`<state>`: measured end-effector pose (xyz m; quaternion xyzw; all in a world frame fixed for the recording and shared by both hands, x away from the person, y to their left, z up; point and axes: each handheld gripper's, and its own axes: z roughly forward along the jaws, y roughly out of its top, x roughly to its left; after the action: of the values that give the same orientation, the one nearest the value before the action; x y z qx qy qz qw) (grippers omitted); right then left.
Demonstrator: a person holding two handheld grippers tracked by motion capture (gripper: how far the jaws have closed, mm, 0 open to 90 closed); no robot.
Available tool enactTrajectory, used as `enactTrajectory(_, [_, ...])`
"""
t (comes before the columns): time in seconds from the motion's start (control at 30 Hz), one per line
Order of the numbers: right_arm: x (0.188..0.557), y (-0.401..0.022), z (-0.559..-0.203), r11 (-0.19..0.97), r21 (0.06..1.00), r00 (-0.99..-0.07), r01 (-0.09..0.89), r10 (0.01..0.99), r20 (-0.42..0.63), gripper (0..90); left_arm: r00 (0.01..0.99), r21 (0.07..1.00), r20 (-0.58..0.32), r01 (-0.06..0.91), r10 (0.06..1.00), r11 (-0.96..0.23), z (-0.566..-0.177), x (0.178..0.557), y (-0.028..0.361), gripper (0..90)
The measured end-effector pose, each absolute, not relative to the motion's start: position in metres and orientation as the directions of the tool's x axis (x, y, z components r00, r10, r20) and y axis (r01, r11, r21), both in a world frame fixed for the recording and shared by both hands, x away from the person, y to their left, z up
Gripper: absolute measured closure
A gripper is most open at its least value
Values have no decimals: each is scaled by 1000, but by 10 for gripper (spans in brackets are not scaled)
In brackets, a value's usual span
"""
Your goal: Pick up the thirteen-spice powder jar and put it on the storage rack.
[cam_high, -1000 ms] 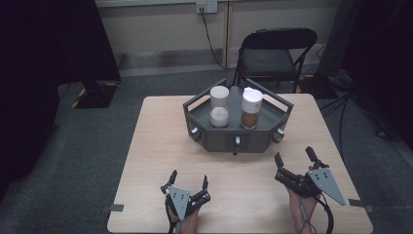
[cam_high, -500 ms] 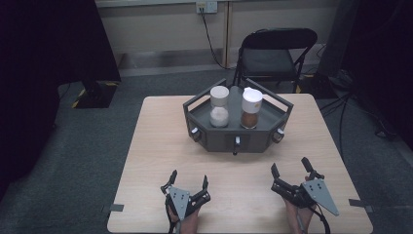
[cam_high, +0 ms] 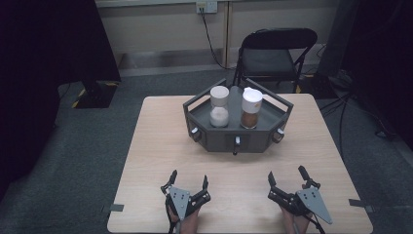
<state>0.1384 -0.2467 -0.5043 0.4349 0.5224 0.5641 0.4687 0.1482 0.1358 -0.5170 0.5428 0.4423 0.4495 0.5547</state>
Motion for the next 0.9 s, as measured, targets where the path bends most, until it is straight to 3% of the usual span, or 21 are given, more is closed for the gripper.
enactTrajectory(0.7, [130,-237,-523,21,996,-126,-90,991,-32,5,203,1000,-1,-19,979,5,-517,148,136,2])
enactTrajectory(0.9, [131,-236,-523,-7,997,-98,-71,995,0,5,198,1000,-5,-20,980,9,-518,147,135,1])
